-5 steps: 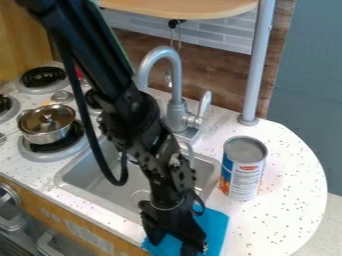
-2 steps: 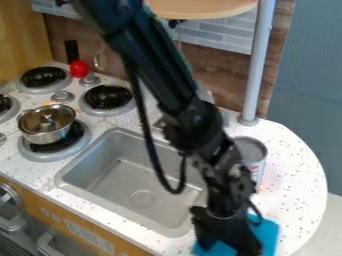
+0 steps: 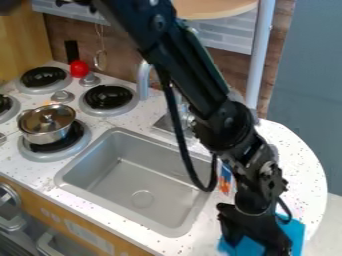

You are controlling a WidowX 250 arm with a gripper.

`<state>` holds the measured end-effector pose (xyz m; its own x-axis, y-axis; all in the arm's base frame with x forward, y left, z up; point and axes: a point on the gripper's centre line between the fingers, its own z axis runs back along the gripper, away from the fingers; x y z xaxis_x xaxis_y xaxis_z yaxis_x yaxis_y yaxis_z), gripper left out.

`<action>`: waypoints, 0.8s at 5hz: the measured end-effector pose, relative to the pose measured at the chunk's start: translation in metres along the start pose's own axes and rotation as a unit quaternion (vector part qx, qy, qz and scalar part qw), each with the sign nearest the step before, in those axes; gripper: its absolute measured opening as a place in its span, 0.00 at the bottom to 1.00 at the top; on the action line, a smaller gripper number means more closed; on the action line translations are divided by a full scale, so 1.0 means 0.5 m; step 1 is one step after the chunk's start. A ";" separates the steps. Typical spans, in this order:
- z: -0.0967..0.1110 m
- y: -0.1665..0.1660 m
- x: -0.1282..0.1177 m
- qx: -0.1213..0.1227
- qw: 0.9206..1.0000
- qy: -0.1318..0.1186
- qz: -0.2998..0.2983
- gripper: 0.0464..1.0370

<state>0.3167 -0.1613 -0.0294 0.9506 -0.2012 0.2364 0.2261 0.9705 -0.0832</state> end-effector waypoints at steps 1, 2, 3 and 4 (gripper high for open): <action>-0.005 0.001 0.024 0.007 1.000 -0.005 0.005 0.96; -0.008 0.025 0.051 0.012 1.000 -0.012 0.022 0.96; -0.007 0.042 0.061 0.015 0.999 -0.013 0.031 0.96; -0.006 0.058 0.047 0.014 0.999 -0.012 0.030 0.96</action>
<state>0.3460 -0.1382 -0.0290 0.9567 -0.1406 0.2547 0.1634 0.9841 -0.0704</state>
